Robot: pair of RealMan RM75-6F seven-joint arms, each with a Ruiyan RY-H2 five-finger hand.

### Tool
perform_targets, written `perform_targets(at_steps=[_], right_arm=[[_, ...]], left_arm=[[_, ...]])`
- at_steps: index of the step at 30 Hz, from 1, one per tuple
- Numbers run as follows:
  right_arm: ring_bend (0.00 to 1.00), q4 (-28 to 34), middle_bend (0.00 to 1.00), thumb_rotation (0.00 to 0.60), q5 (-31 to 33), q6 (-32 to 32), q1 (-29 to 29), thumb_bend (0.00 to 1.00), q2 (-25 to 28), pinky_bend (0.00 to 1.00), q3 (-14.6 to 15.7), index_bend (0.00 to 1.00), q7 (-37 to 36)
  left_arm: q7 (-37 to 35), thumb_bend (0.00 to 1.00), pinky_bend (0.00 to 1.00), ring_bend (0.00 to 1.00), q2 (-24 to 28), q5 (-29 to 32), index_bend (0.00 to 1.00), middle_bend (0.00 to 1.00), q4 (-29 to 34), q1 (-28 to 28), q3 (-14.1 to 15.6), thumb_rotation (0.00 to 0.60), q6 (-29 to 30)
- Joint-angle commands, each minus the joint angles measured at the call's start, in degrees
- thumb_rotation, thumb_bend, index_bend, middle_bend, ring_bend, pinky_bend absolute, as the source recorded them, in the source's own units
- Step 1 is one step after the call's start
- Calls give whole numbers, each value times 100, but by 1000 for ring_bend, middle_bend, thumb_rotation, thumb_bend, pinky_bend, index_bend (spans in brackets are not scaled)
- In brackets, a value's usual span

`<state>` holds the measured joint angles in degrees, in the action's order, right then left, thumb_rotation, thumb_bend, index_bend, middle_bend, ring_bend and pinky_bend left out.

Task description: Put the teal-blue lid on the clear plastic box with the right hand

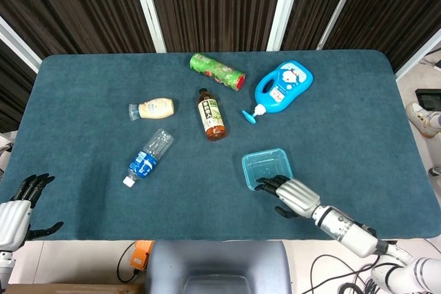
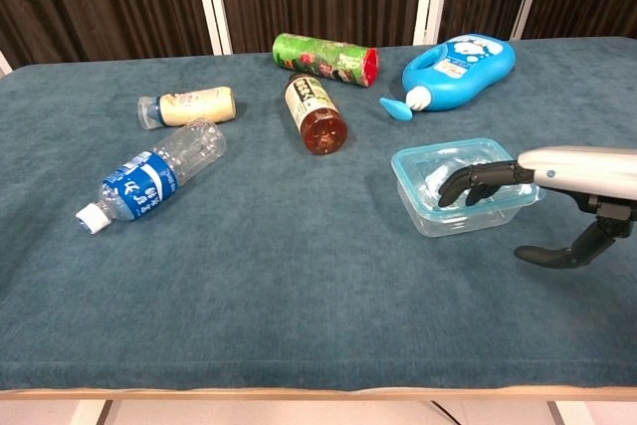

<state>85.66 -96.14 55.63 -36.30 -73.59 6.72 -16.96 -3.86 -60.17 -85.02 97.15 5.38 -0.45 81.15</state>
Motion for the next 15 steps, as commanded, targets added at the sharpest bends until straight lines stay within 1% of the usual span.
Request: perform_targets(at_steps=[1, 6, 15], right_arm=[[249, 10, 226, 600, -6, 161, 65, 549, 64, 297, -47, 316, 64], [249, 8, 226, 600, -23, 281, 147, 548, 154, 297, -19, 315, 117], [249, -117, 226, 600, 3, 255, 218, 549, 172, 297, 44, 315, 111]], left_arm=[[3, 371, 351, 67, -1, 3, 165, 111, -2, 3, -1, 600, -6], [31, 372, 351, 67, -9, -4, 165, 111, 4, 13, 2, 600, -19], [59, 371, 351, 67, -16, 3, 165, 110, 12, 22, 7, 600, -43]])
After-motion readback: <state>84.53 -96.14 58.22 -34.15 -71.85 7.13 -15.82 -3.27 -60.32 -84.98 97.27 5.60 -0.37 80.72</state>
